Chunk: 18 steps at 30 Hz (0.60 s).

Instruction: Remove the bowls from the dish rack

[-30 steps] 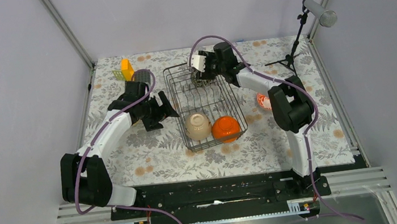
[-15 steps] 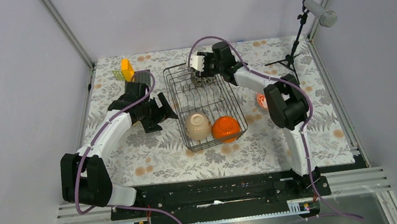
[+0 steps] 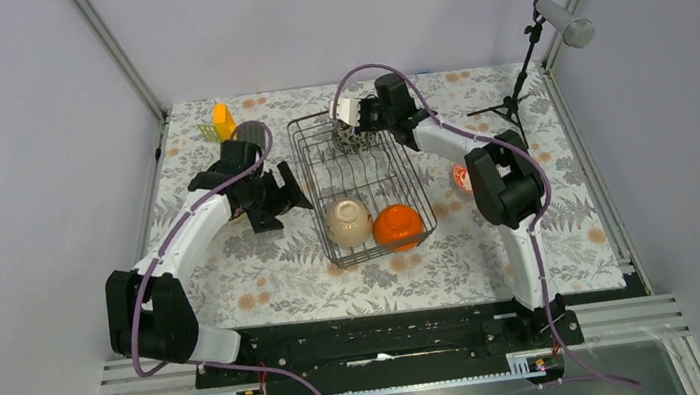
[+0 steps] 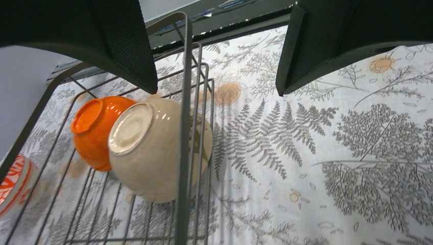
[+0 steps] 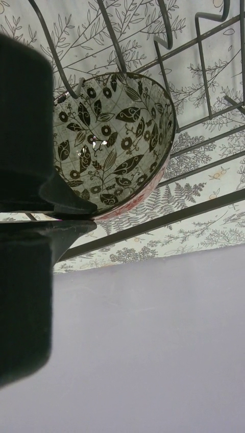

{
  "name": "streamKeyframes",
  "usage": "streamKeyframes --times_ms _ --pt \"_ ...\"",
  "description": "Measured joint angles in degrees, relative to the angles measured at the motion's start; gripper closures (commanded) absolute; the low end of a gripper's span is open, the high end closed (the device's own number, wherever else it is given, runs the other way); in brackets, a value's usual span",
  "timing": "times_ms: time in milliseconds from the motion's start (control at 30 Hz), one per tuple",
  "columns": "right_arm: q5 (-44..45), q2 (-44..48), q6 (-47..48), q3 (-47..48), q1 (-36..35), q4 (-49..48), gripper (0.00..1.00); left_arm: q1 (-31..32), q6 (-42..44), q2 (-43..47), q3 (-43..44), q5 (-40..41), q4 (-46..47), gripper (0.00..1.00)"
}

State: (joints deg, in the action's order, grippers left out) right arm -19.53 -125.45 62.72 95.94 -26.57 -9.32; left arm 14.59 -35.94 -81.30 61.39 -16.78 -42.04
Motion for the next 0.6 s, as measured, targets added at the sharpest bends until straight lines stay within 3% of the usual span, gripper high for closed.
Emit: streamKeyframes --times_ms 600 --pt "6.82 5.99 -2.58 -5.92 -0.92 -7.15 1.00 0.00 0.57 -1.79 6.01 0.04 -0.50 0.10"
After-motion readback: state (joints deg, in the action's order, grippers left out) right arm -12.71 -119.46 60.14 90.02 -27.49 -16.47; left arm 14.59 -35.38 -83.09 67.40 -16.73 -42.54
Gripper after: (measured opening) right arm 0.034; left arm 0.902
